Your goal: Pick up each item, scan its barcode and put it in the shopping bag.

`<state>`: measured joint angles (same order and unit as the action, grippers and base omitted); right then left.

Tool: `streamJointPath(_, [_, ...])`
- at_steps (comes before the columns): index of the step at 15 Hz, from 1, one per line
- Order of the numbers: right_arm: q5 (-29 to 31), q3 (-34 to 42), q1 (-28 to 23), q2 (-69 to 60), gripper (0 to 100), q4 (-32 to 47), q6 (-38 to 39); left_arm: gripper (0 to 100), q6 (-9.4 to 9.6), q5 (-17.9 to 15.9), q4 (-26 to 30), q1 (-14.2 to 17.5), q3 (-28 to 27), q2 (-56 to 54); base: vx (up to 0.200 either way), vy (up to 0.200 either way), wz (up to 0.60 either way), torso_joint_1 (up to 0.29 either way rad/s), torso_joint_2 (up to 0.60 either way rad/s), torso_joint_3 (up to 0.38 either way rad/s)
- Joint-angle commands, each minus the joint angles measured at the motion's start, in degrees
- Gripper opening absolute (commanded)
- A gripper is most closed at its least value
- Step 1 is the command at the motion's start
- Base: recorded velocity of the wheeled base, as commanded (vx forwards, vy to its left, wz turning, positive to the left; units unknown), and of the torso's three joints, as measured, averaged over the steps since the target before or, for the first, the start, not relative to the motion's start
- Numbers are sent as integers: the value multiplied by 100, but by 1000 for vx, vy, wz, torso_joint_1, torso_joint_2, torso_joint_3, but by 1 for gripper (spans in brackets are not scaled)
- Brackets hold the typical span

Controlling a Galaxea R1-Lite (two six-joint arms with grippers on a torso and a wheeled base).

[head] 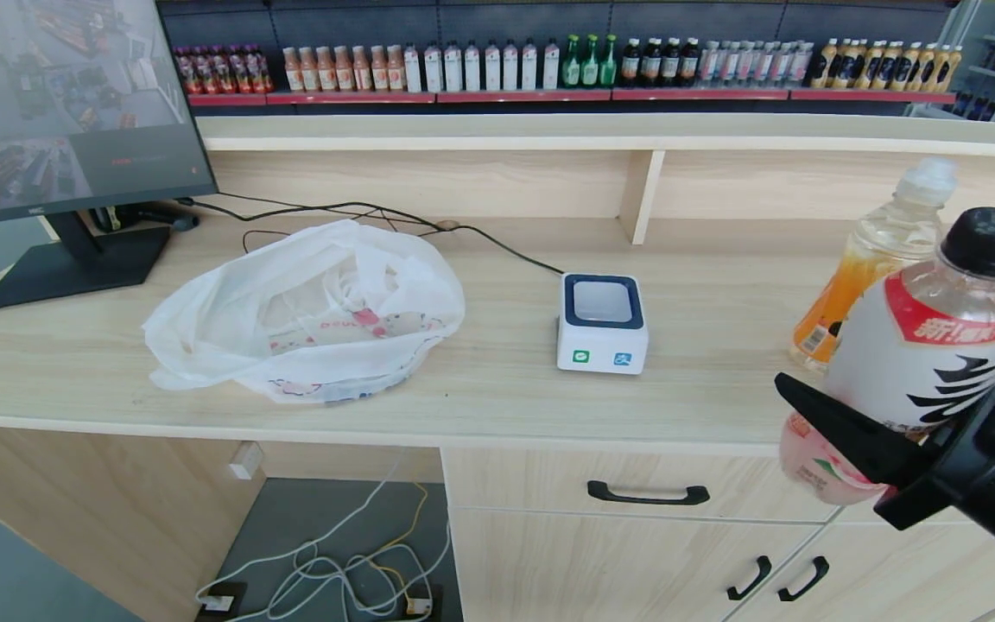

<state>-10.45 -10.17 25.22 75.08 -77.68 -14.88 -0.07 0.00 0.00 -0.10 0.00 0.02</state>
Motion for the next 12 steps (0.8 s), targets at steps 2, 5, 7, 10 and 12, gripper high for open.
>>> streamJointPath(2, [-476,-47,-105,-29,0,95,-551,100,-1,0,0,1,0,-2,0,0,0,0,0,0])
streamJointPath(5, [-485,-100,167,-108,0,148,-700,100,-1,0,0,1,0,-2,0,0,0,0,0,0])
streamJointPath(7, [333,-214,1266,-11,0,157,-1227,100,-1,0,0,1,0,-2,0,0,0,0,0,0])
streamJointPath(10, [1897,-328,2584,156,0,121,-1966,100,-1,0,0,1,0,-2,0,0,0,0,0,0])
streamJointPath(12, [1932,-354,2646,156,0,104,-2827,100,-1,0,0,1,0,-2,0,0,0,0,0,0])
